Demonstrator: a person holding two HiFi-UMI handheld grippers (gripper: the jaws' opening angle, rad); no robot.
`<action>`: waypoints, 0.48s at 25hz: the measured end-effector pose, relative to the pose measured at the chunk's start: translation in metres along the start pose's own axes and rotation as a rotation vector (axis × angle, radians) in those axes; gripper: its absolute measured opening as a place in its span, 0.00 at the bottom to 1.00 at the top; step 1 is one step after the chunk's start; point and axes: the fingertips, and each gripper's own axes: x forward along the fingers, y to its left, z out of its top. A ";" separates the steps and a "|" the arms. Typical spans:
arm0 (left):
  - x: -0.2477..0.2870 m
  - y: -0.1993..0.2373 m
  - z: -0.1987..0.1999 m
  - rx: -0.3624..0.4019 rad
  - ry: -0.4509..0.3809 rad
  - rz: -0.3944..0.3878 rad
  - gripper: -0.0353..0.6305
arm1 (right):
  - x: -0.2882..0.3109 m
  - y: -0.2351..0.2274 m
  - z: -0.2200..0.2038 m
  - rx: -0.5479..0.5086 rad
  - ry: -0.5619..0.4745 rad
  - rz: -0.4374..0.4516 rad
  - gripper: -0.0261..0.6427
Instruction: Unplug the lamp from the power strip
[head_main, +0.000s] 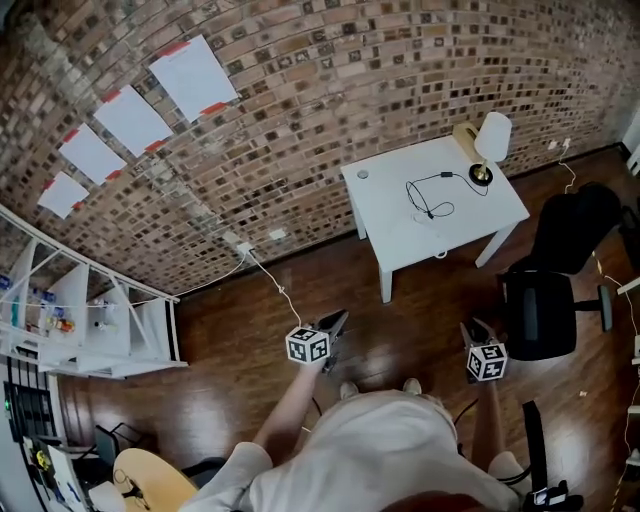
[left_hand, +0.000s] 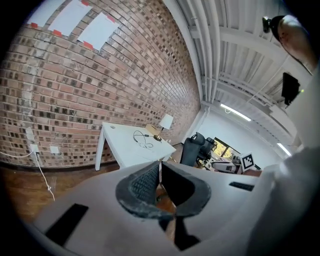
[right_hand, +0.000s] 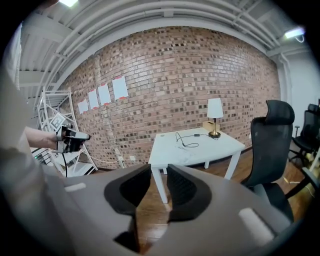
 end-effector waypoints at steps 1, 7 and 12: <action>-0.002 0.005 0.005 -0.003 -0.009 0.012 0.06 | -0.001 -0.001 0.002 0.006 -0.016 -0.001 0.17; -0.003 0.014 0.016 0.008 -0.021 0.048 0.06 | -0.019 -0.028 0.029 -0.008 -0.191 -0.126 0.14; 0.005 0.001 0.007 -0.007 0.003 0.041 0.06 | -0.033 -0.043 0.029 0.000 -0.224 -0.175 0.13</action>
